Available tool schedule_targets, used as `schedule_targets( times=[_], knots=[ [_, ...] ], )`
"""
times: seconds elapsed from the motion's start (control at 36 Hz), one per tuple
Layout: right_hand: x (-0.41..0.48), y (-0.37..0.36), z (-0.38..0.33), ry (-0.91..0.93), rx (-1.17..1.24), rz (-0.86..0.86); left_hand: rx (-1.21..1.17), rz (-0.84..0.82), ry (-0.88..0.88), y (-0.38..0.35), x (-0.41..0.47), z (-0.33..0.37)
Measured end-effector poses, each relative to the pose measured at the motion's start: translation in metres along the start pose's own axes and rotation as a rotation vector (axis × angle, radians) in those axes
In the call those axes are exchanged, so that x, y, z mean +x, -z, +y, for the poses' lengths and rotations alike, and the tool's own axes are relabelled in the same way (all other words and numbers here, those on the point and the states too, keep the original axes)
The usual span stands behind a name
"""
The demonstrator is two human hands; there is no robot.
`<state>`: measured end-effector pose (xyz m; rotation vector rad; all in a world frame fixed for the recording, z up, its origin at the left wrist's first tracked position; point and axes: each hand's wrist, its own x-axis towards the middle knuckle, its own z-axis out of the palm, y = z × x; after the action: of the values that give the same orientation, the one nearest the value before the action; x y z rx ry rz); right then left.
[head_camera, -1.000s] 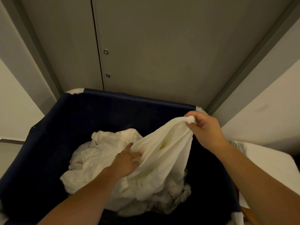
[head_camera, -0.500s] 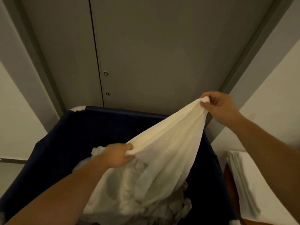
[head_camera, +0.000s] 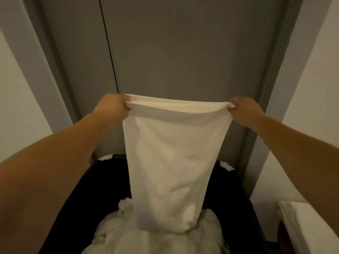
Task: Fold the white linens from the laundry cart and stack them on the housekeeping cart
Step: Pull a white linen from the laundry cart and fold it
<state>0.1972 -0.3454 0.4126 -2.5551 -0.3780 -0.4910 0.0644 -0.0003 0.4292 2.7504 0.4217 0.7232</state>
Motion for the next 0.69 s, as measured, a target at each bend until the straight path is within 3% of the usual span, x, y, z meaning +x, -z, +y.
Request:
schedule_targets(
  times=[0.11, 0.22, 0.31, 0.53, 0.69],
  knots=[
    [0.012, 0.004, -0.011, -0.033, 0.254, 0.072, -0.453, 0.163, 0.302, 0.012, -0.004, 0.026],
    [0.025, 0.017, -0.013, -0.119, 0.579, -0.043, -0.542, 0.184, 0.394, 0.026, -0.011, 0.042],
    [0.034, 0.038, -0.018, -0.162, 0.838, -0.031, -0.634, 0.237, 0.384, 0.043, -0.015, 0.057],
    [0.054, 0.091, -0.012, -0.117, 1.021, 0.059, -0.87, 0.431, 0.376, 0.075, -0.032, 0.107],
    [0.04, 0.132, 0.004, -0.166, 1.158, 0.151, -1.034, 0.299, 0.288, 0.088, -0.045, 0.137]
  ],
)
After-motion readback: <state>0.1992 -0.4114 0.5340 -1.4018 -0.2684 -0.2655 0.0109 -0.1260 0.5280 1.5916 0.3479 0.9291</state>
